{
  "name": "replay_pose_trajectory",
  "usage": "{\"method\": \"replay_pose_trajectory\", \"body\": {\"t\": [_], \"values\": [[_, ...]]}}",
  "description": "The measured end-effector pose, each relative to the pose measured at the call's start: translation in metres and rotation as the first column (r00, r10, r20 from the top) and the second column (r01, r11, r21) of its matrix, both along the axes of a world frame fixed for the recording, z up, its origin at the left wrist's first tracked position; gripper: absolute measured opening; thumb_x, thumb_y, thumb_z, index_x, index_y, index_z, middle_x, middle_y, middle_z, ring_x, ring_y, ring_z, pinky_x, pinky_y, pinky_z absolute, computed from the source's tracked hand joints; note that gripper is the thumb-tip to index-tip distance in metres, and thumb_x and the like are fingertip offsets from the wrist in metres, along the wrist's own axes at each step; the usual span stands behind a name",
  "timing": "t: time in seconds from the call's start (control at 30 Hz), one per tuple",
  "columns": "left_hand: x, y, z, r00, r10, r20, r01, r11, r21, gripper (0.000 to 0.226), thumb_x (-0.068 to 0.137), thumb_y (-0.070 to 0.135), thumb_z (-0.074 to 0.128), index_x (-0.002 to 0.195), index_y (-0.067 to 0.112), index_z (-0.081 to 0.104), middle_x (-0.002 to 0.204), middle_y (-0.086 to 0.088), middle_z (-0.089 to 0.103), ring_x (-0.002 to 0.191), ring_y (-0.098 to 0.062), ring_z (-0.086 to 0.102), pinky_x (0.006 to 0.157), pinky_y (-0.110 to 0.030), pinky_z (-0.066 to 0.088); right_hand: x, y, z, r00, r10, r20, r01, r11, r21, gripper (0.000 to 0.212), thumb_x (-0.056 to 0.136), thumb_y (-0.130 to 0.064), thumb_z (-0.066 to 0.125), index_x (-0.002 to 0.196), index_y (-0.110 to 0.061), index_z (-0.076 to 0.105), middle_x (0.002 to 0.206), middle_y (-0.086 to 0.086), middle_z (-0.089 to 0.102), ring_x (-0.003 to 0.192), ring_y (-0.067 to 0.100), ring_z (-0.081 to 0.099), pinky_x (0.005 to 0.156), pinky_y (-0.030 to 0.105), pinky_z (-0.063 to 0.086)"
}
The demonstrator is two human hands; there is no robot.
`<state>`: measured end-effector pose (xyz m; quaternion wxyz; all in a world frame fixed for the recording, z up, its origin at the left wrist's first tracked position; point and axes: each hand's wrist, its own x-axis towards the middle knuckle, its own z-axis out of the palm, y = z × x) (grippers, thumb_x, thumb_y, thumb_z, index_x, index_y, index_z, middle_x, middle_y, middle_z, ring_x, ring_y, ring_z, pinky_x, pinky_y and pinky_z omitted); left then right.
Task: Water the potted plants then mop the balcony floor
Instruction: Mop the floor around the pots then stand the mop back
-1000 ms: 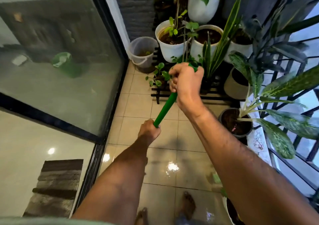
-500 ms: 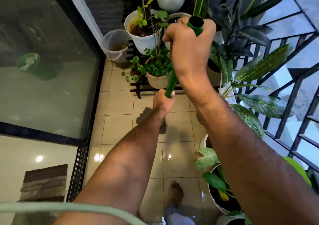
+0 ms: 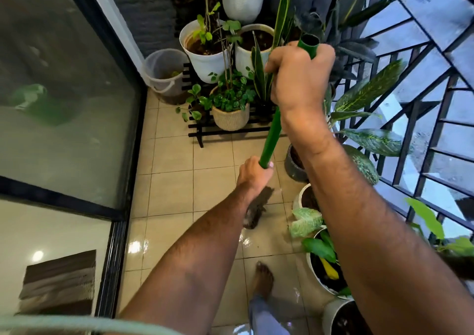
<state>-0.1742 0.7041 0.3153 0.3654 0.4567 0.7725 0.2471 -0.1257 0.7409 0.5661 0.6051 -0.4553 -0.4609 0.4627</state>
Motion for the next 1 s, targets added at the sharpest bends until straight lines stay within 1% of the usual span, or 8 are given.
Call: {"method": "replay_pose_trajectory", "body": {"t": [0.1, 0.17, 0.27, 0.33, 0.5, 0.6, 0.77, 1.0], "values": [[-0.024, -0.044, -0.004, 0.999, -0.048, -0.009, 0.048, 0.997, -0.059, 0.023, 0.092, 0.047, 0.064, 0.085, 0.026, 0.058, 0.081, 0.005, 0.066, 0.073, -0.016, 0.066, 0.056, -0.024, 0.048, -0.028, -0.033, 0.002, 1.0, -0.004, 0.021, 0.005, 0.999, -0.047, 0.013, 0.061, -0.008, 0.06, 0.05, -0.011, 0.054, 0.046, -0.001, 0.037, 0.041, 0.017, 0.034, 0.044, 0.019, 0.027], [-0.037, -0.066, -0.008, 0.998, -0.061, -0.021, 0.058, 0.992, -0.113, 0.031, 0.091, 0.048, 0.064, 0.109, 0.022, 0.065, 0.102, -0.003, 0.072, 0.096, -0.026, 0.068, 0.072, -0.032, 0.055, -0.044, -0.049, 0.001, 0.999, -0.017, 0.032, 0.02, 0.996, -0.09, 0.019, 0.057, -0.009, 0.059, 0.046, -0.019, 0.047, 0.046, -0.002, 0.037, 0.042, 0.017, 0.034, 0.044, 0.021, 0.027], [-0.072, -0.109, -0.011, 0.996, -0.079, 0.033, 0.084, 0.977, -0.196, 0.048, 0.089, 0.048, 0.066, 0.126, 0.018, 0.06, 0.121, -0.009, 0.069, 0.113, -0.031, 0.064, 0.093, -0.04, 0.056, -0.079, -0.086, -0.001, 1.0, 0.013, 0.015, -0.011, 0.99, -0.138, 0.018, 0.058, -0.008, 0.057, 0.057, -0.019, 0.043, 0.045, -0.008, 0.044, 0.044, 0.015, 0.04, 0.044, 0.025, 0.03], [-0.09, -0.131, -0.014, 0.991, -0.105, 0.078, 0.121, 0.962, -0.245, 0.049, 0.089, 0.047, 0.068, 0.127, 0.017, 0.06, 0.12, -0.008, 0.069, 0.113, -0.029, 0.066, 0.097, -0.041, 0.056, -0.095, -0.096, -0.005, 1.0, 0.013, 0.029, -0.008, 0.985, -0.175, 0.016, 0.056, -0.009, 0.056, 0.061, -0.018, 0.044, 0.04, -0.01, 0.045, 0.046, 0.016, 0.044, 0.046, 0.027, 0.032], [-0.121, -0.17, -0.024, 0.973, -0.177, 0.148, 0.214, 0.932, -0.291, 0.043, 0.09, 0.044, 0.069, 0.12, 0.014, 0.062, 0.106, -0.007, 0.074, 0.098, -0.023, 0.071, 0.096, -0.043, 0.055, -0.123, -0.116, -0.011, 0.992, 0.066, 0.107, -0.037, 0.967, -0.253, 0.007, 0.052, -0.015, 0.054, 0.059, -0.013, 0.053, 0.04, -0.011, 0.04, 0.042, 0.015, 0.041, 0.049, 0.028, 0.033], [-0.121, -0.162, -0.022, 0.983, -0.115, 0.145, 0.151, 0.953, -0.263, 0.042, 0.091, 0.043, 0.069, 0.119, 0.013, 0.062, 0.105, -0.008, 0.074, 0.095, -0.023, 0.072, 0.092, -0.04, 0.057, -0.13, -0.113, -0.009, 0.989, 0.08, 0.125, -0.048, 0.969, -0.243, 0.011, 0.051, -0.018, 0.057, 0.061, -0.014, 0.055, 0.044, -0.01, 0.043, 0.049, 0.02, 0.045, 0.058, 0.037, 0.037], [-0.109, -0.109, -0.015, 0.996, 0.0, 0.093, 0.018, 0.981, -0.195, 0.041, 0.091, 0.044, 0.066, 0.118, 0.013, 0.064, 0.109, -0.009, 0.073, 0.099, -0.026, 0.072, 0.087, -0.041, 0.06, -0.124, -0.086, 0.001, 0.997, 0.074, 0.023, -0.07, 0.989, -0.131, 0.024, 0.059, -0.007, 0.064, 0.064, -0.021, 0.046, 0.051, -0.012, 0.047, 0.059, 0.016, 0.052, 0.057, 0.04, 0.045], [-0.064, 0.006, -0.007, 0.994, 0.092, 0.065, -0.087, 0.992, -0.086, 0.037, 0.092, 0.04, 0.063, 0.116, 0.011, 0.063, 0.11, -0.007, 0.068, 0.098, -0.028, 0.067, 0.074, -0.034, 0.055, -0.074, -0.004, 0.001, 0.982, 0.177, 0.074, -0.18, 0.983, 0.038, 0.034, 0.071, 0.004, 0.063, 0.048, -0.016, 0.049, 0.042, -0.015, 0.039, 0.045, 0.006, 0.041, 0.045, 0.025, 0.036]]}}
